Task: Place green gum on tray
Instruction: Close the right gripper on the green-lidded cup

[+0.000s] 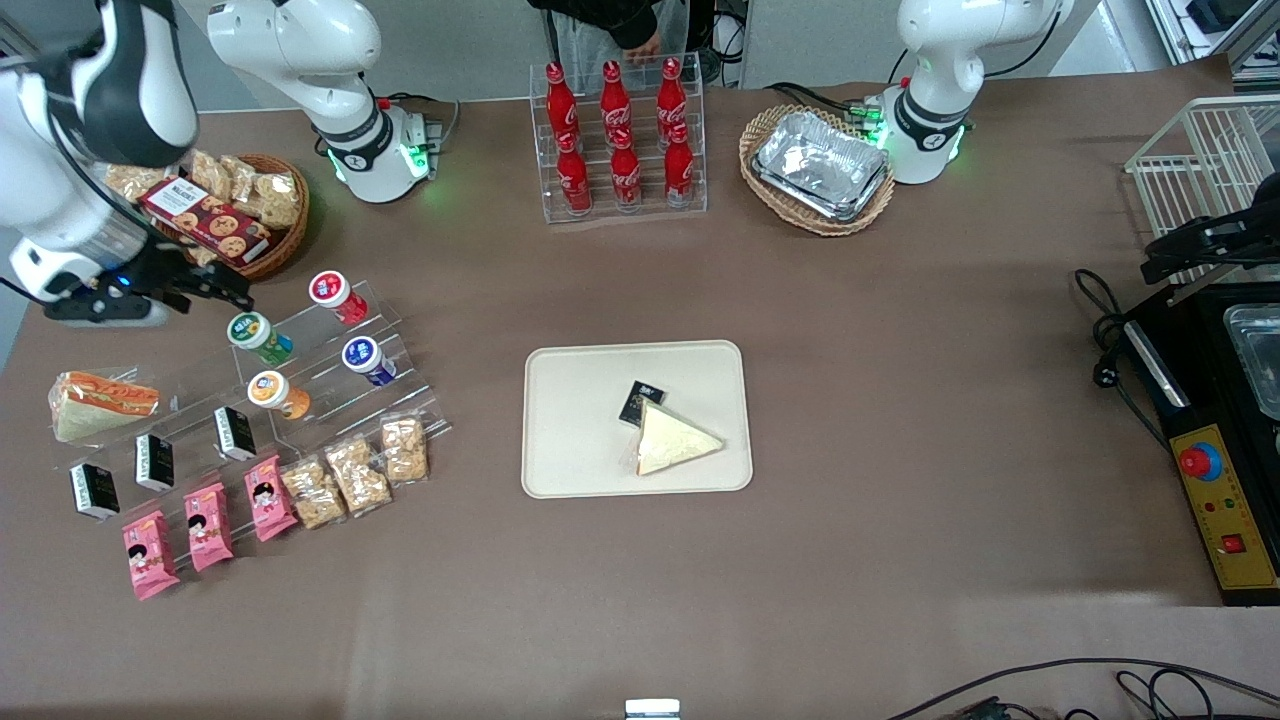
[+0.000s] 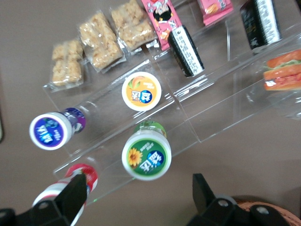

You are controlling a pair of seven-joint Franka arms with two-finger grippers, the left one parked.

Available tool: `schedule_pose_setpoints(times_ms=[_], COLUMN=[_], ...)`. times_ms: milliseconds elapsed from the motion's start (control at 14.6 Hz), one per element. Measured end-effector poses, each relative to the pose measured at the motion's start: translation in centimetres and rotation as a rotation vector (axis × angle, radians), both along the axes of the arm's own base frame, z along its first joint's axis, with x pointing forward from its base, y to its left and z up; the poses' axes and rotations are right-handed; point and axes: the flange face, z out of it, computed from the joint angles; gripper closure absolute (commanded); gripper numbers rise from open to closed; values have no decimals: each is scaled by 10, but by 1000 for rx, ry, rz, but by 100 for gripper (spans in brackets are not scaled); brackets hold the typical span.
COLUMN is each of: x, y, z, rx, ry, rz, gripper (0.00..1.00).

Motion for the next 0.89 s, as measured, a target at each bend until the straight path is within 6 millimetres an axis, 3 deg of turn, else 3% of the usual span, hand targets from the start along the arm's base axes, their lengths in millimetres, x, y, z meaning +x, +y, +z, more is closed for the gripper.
schedule_pose_setpoints(times_ms=[137,344,893], x=[3,6,7], y=[0,0,-1], z=[-24,-44,-60], rx=[-5,-8,-22], ry=[5,13,21], rz=[1,1,11], gripper=[0,0,0])
